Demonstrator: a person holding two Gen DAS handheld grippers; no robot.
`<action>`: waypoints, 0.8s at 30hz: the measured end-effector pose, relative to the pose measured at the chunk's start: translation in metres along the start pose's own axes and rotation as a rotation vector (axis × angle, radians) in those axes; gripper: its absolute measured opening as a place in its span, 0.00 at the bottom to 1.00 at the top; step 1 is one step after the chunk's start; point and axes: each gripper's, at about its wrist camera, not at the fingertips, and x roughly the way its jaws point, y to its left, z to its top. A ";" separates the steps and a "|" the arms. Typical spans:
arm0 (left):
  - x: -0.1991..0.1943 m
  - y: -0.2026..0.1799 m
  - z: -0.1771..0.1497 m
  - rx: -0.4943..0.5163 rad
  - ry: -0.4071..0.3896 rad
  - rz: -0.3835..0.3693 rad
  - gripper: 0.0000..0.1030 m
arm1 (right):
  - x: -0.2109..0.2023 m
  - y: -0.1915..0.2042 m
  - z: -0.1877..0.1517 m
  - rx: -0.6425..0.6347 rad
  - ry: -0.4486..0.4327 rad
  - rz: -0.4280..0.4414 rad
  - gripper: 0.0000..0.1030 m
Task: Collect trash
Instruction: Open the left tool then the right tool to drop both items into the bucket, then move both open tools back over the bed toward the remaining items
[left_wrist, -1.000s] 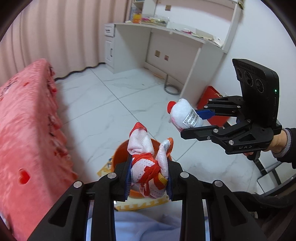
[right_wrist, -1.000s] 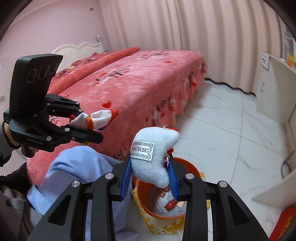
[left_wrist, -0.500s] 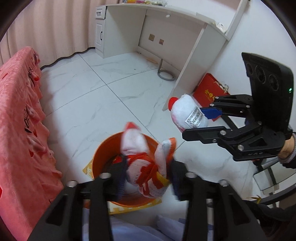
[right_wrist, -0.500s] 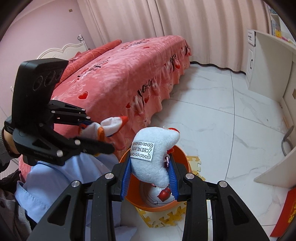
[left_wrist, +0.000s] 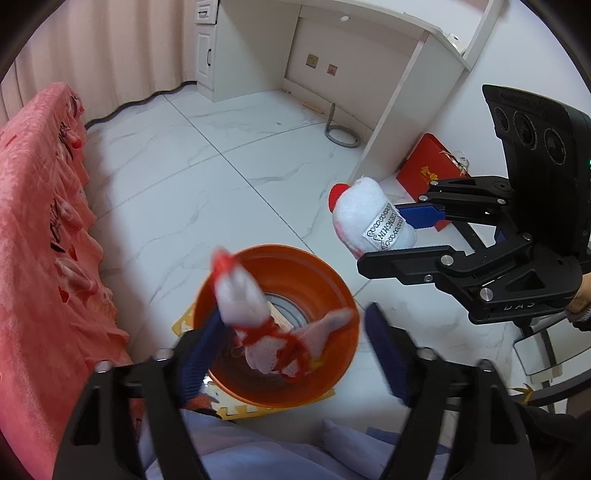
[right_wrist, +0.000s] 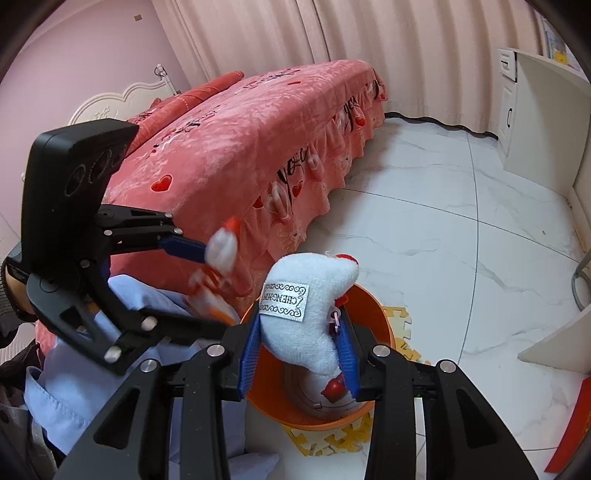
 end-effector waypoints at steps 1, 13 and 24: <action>-0.001 0.000 0.001 -0.001 -0.004 0.003 0.84 | 0.002 0.000 0.001 0.000 0.001 0.001 0.38; 0.000 0.002 -0.002 -0.012 0.003 0.022 0.84 | 0.014 0.004 0.004 -0.005 0.012 -0.013 0.56; -0.015 0.011 -0.008 -0.034 -0.015 0.049 0.87 | 0.010 0.014 0.006 -0.020 0.016 -0.030 0.58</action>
